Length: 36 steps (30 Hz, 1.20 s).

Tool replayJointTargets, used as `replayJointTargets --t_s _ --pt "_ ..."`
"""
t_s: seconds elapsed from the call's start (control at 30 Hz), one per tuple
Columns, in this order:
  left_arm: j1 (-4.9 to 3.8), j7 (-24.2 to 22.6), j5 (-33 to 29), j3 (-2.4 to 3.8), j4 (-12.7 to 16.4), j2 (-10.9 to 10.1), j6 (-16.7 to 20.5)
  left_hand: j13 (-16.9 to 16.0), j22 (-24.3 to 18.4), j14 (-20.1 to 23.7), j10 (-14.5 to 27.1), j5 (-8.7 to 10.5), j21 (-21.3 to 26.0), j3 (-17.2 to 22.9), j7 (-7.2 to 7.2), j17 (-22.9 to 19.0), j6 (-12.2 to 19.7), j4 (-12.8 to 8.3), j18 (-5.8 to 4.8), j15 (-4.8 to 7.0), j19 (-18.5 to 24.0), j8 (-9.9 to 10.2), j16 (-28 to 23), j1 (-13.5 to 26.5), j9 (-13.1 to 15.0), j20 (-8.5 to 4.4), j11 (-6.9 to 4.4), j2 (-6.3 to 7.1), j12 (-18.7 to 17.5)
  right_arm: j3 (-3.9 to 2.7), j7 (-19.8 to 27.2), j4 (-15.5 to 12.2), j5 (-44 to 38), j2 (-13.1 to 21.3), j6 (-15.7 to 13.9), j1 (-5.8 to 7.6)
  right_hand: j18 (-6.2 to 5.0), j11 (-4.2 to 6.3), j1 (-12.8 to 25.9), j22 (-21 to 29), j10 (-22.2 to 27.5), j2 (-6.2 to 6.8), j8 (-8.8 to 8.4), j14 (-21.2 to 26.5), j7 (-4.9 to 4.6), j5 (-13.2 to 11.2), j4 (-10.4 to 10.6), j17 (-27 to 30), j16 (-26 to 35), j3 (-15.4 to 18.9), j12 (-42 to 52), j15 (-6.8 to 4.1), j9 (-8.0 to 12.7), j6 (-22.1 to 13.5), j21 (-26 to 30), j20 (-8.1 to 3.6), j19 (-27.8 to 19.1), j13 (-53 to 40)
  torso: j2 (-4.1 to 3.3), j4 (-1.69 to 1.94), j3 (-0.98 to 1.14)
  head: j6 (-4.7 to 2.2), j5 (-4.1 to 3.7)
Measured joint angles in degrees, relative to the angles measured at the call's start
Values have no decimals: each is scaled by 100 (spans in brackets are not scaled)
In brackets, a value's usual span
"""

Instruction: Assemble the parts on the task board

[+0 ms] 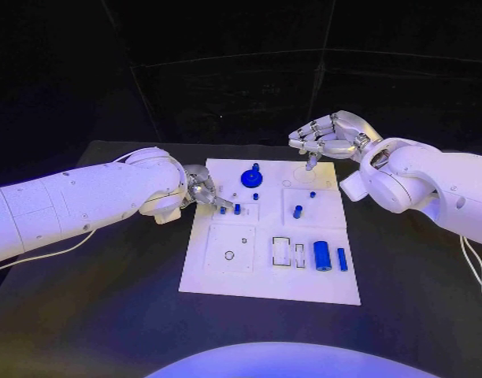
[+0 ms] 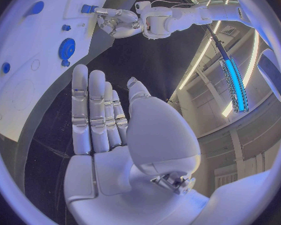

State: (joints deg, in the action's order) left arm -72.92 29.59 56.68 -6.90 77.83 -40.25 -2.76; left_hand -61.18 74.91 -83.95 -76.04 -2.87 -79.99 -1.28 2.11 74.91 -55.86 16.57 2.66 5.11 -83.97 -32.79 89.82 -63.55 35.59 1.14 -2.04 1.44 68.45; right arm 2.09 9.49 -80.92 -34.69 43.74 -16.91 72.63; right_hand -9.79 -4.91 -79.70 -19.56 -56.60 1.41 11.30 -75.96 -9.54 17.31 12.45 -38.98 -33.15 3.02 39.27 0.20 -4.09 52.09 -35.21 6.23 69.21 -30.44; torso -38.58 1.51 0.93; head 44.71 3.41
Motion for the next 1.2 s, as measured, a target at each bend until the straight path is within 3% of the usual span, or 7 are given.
replayJointTargets --t_s 0.4,1.2 --pt "1 4 -55 -3 5 15 -60 32 0 0 35 0 31 -102 3 0 39 -70 0 0 0 7 0 -329 -12 0 36 -70 -22 0 0 6 0 -10 1 0 1 0 0 5 0 0 0 0 0 0 0 1 0 0 0 0 0 0 0 0 0 -1 0 0 1 4 -12" --pt "2 8 -55 -6 -176 209 -210 53 0 0 61 0 31 -164 23 0 59 -133 0 0 0 40 0 -604 -36 0 61 -138 -44 0 -1 7 0 -19 1 0 1 0 0 4 0 0 0 0 0 0 -1 3 0 -1 0 0 0 0 -1 0 0 -2 -2 2 0 46 -19"
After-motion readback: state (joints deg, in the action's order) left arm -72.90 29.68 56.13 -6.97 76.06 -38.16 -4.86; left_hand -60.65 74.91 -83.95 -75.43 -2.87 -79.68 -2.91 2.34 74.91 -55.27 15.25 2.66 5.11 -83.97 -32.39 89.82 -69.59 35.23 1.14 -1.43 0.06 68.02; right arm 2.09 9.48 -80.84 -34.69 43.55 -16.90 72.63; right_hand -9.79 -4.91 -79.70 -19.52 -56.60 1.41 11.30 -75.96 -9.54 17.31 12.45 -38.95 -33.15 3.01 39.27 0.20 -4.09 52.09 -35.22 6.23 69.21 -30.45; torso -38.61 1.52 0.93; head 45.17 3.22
